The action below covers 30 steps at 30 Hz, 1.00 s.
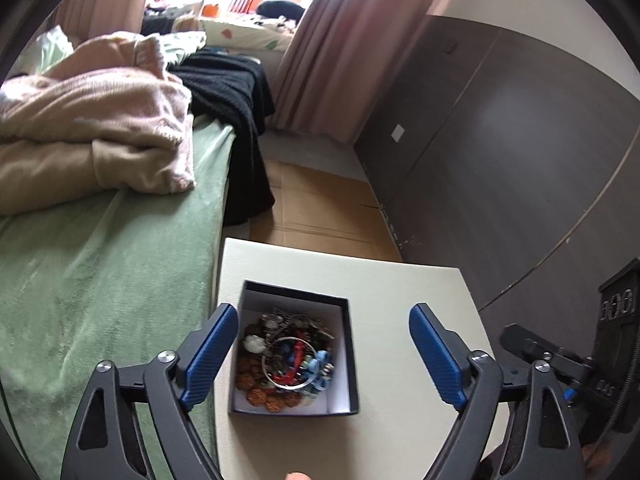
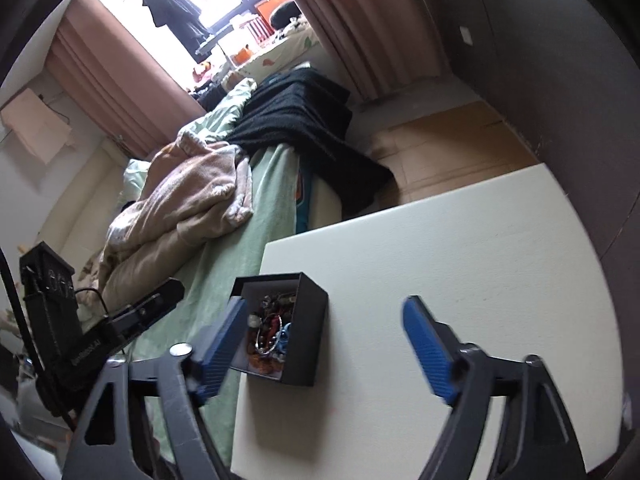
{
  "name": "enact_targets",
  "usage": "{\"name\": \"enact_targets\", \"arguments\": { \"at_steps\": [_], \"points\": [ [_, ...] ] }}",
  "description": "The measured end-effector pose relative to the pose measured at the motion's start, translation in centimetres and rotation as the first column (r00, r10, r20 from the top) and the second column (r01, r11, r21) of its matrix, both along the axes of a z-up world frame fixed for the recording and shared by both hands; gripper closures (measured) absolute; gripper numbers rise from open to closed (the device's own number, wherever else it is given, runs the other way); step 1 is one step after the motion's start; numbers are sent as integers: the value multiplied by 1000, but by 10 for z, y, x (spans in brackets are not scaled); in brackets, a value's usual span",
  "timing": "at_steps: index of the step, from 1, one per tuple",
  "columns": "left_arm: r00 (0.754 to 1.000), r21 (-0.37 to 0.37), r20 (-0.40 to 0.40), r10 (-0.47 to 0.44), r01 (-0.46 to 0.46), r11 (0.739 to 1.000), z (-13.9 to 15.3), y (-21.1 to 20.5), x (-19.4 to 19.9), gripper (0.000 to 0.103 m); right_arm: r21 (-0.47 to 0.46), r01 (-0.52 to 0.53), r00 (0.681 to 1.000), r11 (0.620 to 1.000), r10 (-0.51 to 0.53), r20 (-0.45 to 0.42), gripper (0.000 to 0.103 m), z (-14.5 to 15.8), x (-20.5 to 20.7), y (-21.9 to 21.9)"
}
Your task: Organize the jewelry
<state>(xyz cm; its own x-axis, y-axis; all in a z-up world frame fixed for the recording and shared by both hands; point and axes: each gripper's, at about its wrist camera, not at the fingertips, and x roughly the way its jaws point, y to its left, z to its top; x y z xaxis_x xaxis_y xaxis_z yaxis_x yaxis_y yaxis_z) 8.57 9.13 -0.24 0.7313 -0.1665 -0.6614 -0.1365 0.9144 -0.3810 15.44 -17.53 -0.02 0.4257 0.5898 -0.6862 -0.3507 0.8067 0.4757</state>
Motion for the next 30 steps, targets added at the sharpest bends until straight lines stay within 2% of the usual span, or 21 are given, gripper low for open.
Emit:
{"name": "enact_targets", "arguments": {
  "at_steps": [5, 7, 9, 12, 17, 22, 30],
  "points": [
    [999, -4, 39, 10, -10, 1000, 6, -19, -14, 4, -39, 4, 999, 999, -2, 34, 14, 8, -23, -19],
    [999, 9, 47, 5, -5, 1000, 6, -29, -21, 0, -57, 13, 999, 998, -11, 36, 8, 8, -30, -25],
    [999, 25, 46, -7, 6, 1000, 4, -40, -28, 0, -78, 25, 999, 997, -22, 39, 7, 7, -38, -35],
    [999, 30, 28, -32, 31, 999, 0, -52, -37, 0, -79, 44, 999, 996, -43, 17, 0, 3, -45, -53],
    [997, 59, 54, -53, 50, 997, 7, -70, -49, 0, -79, 97, 995, 992, -96, 13, 0, 3, -58, -79],
    [996, 161, 73, -54, 42, 986, 13, -86, -60, 0, -93, 100, 994, 991, -96, 53, 0, 12, -64, -84],
    [994, 164, 110, -20, 2, 986, 19, -86, -70, 0, -140, 58, 992, 989, -42, 115, 0, 22, -74, -78]
  ]
}}
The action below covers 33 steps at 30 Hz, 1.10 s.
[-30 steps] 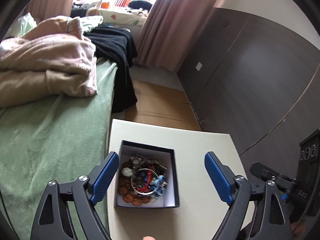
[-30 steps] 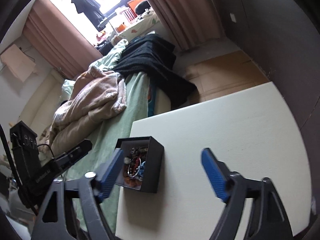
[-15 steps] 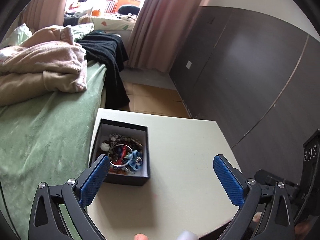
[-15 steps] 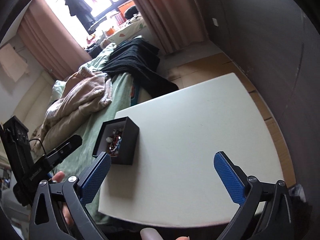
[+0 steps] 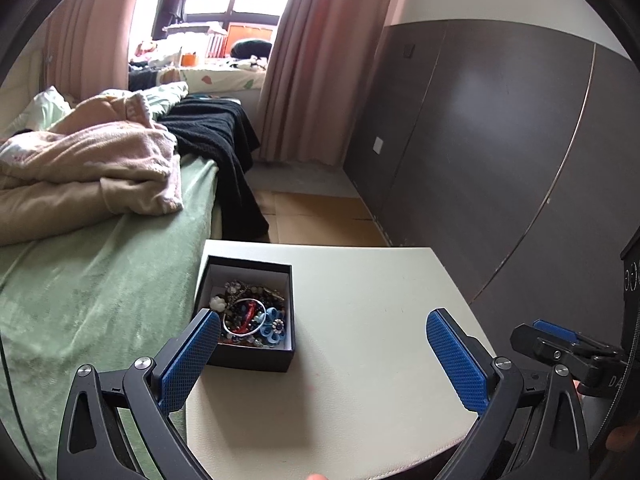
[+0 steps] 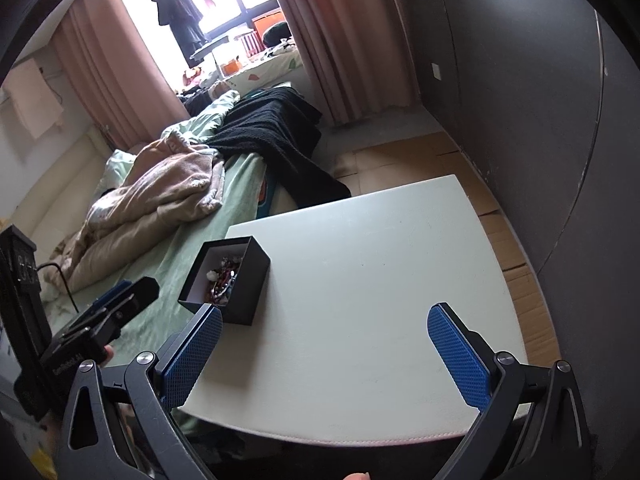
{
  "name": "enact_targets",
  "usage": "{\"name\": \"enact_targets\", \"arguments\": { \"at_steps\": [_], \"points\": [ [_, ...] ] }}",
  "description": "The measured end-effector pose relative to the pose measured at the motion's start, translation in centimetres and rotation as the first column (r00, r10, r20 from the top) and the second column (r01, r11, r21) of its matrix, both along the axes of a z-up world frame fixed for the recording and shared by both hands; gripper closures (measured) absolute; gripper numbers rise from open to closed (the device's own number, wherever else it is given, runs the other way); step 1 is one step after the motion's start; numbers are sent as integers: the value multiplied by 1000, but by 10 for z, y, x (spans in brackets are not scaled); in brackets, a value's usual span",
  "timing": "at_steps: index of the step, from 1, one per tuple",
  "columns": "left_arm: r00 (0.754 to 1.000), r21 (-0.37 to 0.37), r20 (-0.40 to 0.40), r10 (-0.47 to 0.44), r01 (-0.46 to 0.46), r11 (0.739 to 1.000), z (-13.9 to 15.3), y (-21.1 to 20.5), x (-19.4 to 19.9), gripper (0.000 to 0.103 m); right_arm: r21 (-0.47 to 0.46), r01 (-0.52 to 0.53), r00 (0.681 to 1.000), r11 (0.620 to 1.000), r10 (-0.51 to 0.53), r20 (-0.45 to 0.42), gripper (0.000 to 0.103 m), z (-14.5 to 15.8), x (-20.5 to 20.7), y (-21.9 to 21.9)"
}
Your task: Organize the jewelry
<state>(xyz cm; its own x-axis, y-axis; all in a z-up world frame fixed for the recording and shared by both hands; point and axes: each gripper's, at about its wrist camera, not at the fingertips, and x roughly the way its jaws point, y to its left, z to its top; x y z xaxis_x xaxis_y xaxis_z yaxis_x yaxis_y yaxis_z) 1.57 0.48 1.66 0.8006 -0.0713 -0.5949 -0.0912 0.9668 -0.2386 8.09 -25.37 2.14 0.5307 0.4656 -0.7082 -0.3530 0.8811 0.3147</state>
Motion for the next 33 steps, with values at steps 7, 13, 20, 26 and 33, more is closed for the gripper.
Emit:
{"name": "enact_targets", "arguments": {
  "at_steps": [7, 13, 20, 26, 33],
  "points": [
    [1000, 10, 18, 2, -3, 1000, 1, -3, -4, 0, 9, 17, 1000, 1000, -17, 16, 0, 4, -3, -6],
    [999, -5, 31, 12, -12, 1000, 4, 1, -9, 0, -2, 32, 999, 999, -32, 6, 0, 2, -5, -9],
    [999, -1, 41, 17, -17, 1000, 8, 2, -13, 0, -7, 46, 999, 999, -46, 10, 0, 2, -5, -10],
    [999, 10, 52, 14, -15, 1000, 11, 1, -16, 0, -17, 47, 999, 999, -47, 14, 0, 3, -7, -8],
    [998, 5, 57, 14, -14, 1000, 13, 2, -19, 0, -17, 49, 999, 999, -49, 12, 0, 3, -7, -7]
  ]
}}
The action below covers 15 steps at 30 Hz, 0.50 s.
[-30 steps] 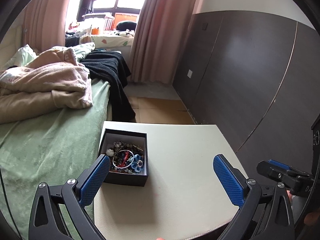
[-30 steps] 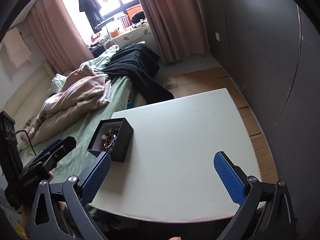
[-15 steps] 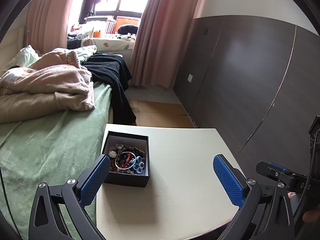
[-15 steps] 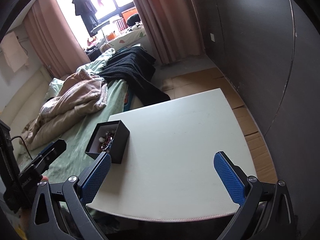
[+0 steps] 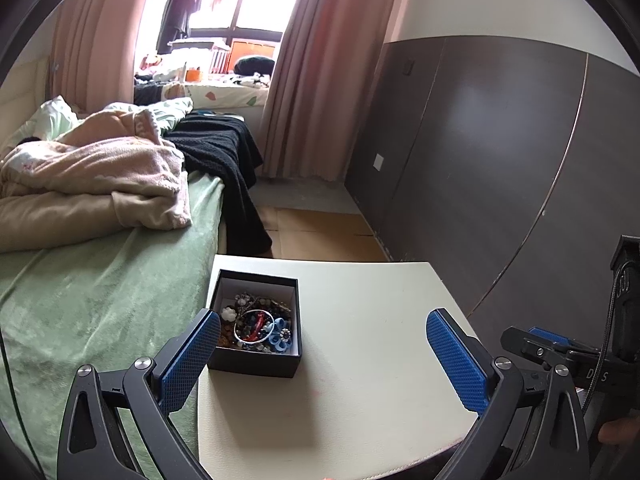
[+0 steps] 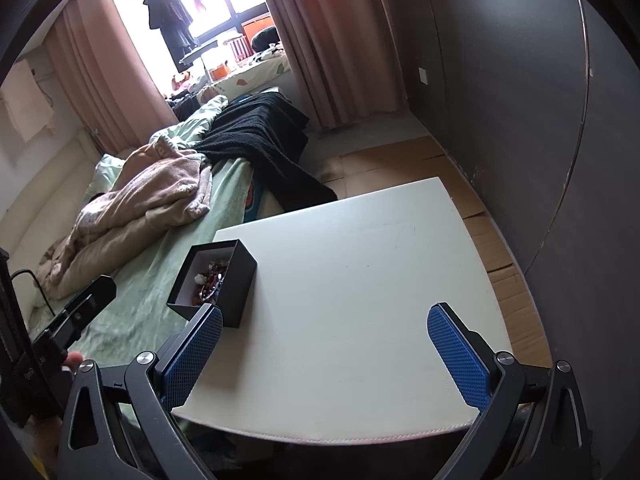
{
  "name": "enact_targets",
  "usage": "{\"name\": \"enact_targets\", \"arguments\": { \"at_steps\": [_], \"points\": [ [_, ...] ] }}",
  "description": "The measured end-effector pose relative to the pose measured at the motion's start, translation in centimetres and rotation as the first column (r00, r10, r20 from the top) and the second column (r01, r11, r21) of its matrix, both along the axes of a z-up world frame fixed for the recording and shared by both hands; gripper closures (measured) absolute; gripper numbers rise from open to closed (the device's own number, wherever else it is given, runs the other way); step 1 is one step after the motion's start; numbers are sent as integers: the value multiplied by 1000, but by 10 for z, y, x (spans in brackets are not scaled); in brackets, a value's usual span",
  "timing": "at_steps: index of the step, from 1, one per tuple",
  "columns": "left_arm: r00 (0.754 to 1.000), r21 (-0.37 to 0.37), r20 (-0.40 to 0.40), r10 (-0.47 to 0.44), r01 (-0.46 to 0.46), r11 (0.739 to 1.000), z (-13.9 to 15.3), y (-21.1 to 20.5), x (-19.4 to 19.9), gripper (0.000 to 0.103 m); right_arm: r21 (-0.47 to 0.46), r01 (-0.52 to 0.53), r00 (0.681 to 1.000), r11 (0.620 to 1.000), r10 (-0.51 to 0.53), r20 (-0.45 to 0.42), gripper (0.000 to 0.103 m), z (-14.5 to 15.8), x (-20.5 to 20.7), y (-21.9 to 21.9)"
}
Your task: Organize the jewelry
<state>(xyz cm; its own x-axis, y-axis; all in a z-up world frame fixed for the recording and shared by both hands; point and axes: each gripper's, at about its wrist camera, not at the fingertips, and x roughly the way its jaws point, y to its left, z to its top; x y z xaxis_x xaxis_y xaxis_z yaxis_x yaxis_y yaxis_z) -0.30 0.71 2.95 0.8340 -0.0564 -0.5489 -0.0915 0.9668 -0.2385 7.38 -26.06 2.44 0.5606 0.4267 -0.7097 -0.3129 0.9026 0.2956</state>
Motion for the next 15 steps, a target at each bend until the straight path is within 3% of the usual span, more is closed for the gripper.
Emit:
{"name": "enact_targets", "arguments": {
  "at_steps": [15],
  "points": [
    [1000, -11, 0, 4, -4, 1000, 3, -3, 4, 0, -9, 11, 1000, 1000, -11, -16, 0, -4, 4, -4]
  ]
}}
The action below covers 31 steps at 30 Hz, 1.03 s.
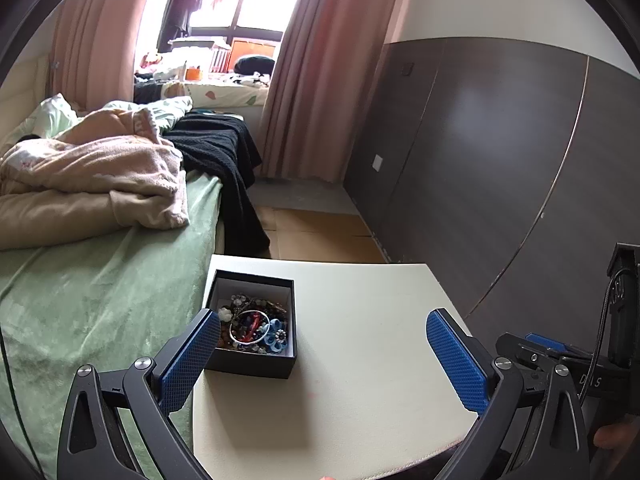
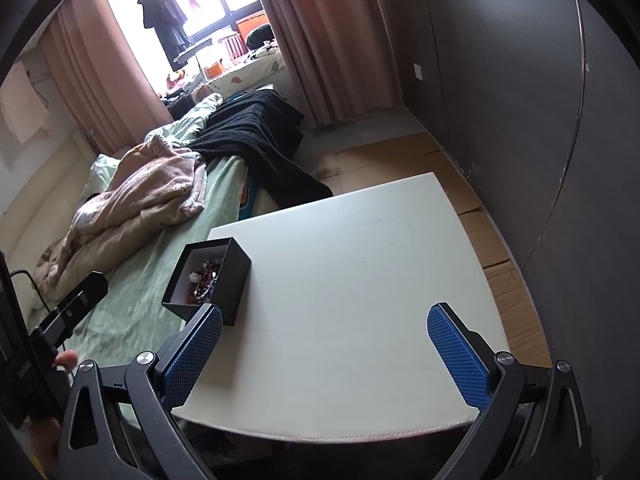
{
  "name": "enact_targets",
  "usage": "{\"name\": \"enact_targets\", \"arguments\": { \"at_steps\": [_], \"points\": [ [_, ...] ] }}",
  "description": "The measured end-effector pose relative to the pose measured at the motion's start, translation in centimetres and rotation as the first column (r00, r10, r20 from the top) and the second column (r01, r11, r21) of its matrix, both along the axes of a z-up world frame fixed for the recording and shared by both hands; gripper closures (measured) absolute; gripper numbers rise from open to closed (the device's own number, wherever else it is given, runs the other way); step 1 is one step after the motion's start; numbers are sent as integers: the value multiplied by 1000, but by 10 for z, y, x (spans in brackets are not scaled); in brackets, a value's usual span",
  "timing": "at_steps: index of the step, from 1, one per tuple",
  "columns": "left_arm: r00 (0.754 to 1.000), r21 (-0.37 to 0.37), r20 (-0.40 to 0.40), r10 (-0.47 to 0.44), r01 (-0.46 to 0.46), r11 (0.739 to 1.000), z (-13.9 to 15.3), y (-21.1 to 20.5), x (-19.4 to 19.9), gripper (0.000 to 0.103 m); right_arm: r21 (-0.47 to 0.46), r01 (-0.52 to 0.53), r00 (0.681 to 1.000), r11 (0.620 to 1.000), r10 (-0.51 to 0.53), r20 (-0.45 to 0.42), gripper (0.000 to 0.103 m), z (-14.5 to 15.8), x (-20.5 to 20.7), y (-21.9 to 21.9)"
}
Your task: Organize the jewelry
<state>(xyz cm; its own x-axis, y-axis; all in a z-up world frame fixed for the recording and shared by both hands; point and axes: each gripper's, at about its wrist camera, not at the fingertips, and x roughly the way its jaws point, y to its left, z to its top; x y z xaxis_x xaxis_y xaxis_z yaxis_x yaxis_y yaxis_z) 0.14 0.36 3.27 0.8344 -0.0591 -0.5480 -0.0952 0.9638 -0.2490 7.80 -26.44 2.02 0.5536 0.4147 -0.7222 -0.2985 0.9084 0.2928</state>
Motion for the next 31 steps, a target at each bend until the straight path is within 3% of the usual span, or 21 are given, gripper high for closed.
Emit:
{"name": "enact_targets", "arguments": {
  "at_steps": [9, 22, 31],
  "points": [
    [1000, -24, 2, -23, 23, 999, 1, -4, 2, 0, -21, -3, 1000, 1000, 3, 5, 0, 4, -2, 1],
    [999, 35, -4, -34, 34, 999, 0, -15, 5, 0, -39, 16, 1000, 999, -16, -9, 0, 8, -1, -3],
    [1000, 29, -3, -27, 27, 999, 1, -14, 5, 0, -46, 24, 1000, 999, -25, -19, 0, 7, 0, -3]
  ]
}}
